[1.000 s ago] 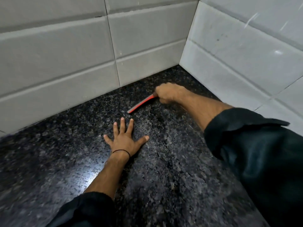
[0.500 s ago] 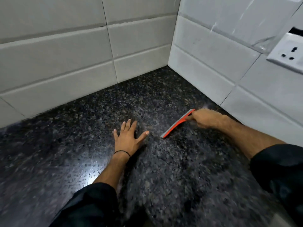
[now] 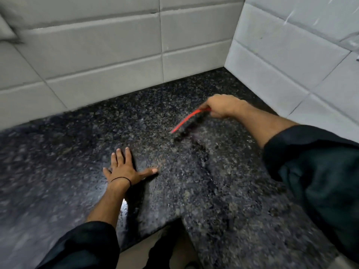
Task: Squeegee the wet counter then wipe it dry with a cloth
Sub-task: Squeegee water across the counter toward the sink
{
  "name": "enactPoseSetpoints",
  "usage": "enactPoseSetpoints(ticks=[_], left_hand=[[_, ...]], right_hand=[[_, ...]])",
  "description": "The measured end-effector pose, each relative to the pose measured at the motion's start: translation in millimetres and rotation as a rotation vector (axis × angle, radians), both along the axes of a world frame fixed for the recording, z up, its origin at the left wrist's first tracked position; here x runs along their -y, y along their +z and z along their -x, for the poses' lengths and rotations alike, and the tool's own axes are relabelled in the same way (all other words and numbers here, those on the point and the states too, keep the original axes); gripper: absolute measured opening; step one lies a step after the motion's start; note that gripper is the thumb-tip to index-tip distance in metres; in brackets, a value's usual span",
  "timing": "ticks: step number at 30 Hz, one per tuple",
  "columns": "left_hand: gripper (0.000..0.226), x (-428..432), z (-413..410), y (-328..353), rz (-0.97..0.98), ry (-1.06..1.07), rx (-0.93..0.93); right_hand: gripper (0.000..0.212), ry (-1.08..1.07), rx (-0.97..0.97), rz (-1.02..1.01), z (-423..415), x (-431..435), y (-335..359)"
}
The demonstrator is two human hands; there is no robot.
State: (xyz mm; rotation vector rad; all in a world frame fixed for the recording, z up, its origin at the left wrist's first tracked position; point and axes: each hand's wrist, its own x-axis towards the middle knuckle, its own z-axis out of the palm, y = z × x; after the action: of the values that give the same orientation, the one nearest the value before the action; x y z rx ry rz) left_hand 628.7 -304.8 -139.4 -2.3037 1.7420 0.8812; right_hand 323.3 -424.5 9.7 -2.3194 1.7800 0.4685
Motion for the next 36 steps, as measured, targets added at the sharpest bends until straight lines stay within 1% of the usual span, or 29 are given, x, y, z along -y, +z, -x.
enactPoseSetpoints(ticks=[4, 6, 10, 15, 18, 22, 26, 29, 31, 33, 36], left_hand=[[0.143, -8, -3, -15, 0.045, -0.010, -0.038], [0.141, -9, -3, -20, 0.068, -0.014, -0.049], [0.138, -9, -5, -25, 0.078, -0.011, -0.057], [0.138, -10, -7, -31, 0.094, 0.000, -0.018], [0.138, -7, -9, -32, 0.085, 0.003, -0.006], [0.138, -5, -11, -32, 0.062, 0.005, -0.008], [0.141, -1, -13, -28, 0.040, 0.006, -0.027], [0.139, -6, -16, -20, 0.053, -0.010, -0.074], [0.138, -6, -19, -12, 0.068, 0.008, -0.101], [0.137, -8, -17, -4, 0.091, 0.018, -0.126], [0.130, -24, 0, 0, 0.154, -0.010, -0.132]], right_hand=[[0.046, -0.014, 0.176, 0.047, -79, 35, -15], [0.046, -0.023, 0.216, 0.049, -111, 54, -26], [0.050, 0.006, 0.181, -0.004, -165, 86, -46], [0.043, 0.099, 0.149, 0.054, -209, 114, -66], [0.038, 0.136, 0.141, 0.078, -218, 120, -75], [0.032, 0.203, 0.122, 0.028, -195, 107, -67], [0.033, 0.299, 0.063, -0.087, -144, 57, -63], [0.045, 0.295, 0.060, -0.164, -97, 0, -58], [0.047, 0.281, 0.049, -0.177, -60, -37, -55], [0.052, 0.257, 0.000, -0.183, -17, -67, -56], [0.067, 0.172, -0.132, -0.208, 47, -92, -52]])
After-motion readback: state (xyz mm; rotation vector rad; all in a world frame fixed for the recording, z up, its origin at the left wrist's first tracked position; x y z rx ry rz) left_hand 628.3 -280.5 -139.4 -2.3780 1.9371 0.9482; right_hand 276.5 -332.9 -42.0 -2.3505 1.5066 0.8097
